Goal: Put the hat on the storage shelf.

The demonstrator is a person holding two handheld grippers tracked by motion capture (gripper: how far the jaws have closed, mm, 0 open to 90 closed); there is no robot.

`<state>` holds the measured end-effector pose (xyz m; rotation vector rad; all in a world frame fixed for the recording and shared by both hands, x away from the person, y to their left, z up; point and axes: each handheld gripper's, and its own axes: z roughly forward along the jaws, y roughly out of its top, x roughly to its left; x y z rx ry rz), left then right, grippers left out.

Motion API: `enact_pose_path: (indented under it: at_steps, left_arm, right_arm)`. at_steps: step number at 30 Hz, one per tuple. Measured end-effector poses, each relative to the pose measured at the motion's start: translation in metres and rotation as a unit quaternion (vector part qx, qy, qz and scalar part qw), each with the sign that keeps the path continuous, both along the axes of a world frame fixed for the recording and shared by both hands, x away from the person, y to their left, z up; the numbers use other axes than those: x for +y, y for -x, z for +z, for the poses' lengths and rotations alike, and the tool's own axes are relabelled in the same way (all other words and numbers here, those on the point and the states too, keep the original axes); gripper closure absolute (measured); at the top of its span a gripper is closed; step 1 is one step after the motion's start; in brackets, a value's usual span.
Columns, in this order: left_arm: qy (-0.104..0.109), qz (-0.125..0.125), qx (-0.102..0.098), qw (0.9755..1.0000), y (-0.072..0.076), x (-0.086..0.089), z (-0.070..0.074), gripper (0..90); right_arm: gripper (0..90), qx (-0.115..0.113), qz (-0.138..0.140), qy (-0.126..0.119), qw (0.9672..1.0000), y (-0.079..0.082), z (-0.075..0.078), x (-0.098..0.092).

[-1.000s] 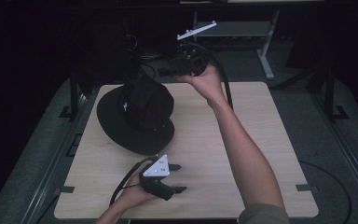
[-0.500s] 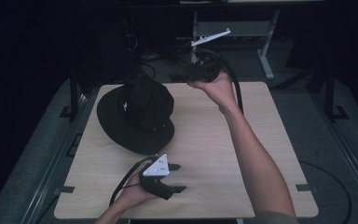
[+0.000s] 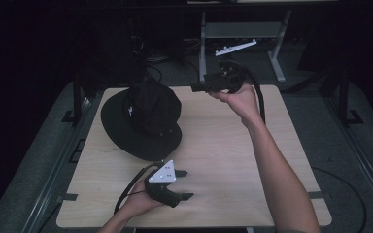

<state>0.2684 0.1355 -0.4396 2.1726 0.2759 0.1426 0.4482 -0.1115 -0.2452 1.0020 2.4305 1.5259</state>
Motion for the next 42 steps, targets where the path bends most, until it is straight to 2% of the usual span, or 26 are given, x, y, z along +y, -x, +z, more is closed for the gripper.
enact_pose_path:
  at_steps: [11, 13, 33, 42]
  left_arm:
    - [-0.006, -0.001, 0.0, 1.0, -0.001, -0.001, -0.002, 26.3]
    - [-0.004, 0.0, -0.005, 1.0, -0.001, 0.0, -0.001, 26.3]
    - [-0.005, 0.003, -0.004, 1.0, -0.001, 0.001, -0.002, 26.3]
    - [0.0, 0.007, 0.002, 1.0, -0.001, 0.001, -0.002, 26.2]
  right_arm:
    - [21.5, 0.008, -0.014, -0.004, 0.9999, 0.011, -0.008, -0.023]
    - [21.4, 0.009, -0.017, -0.001, 0.9998, 0.013, -0.01, -0.026]
    - [20.3, 0.027, -0.037, -0.005, 0.999, 0.031, -0.032, -0.059]
    - [19.8, 0.033, -0.043, -0.005, 0.9985, 0.041, -0.042, -0.072]
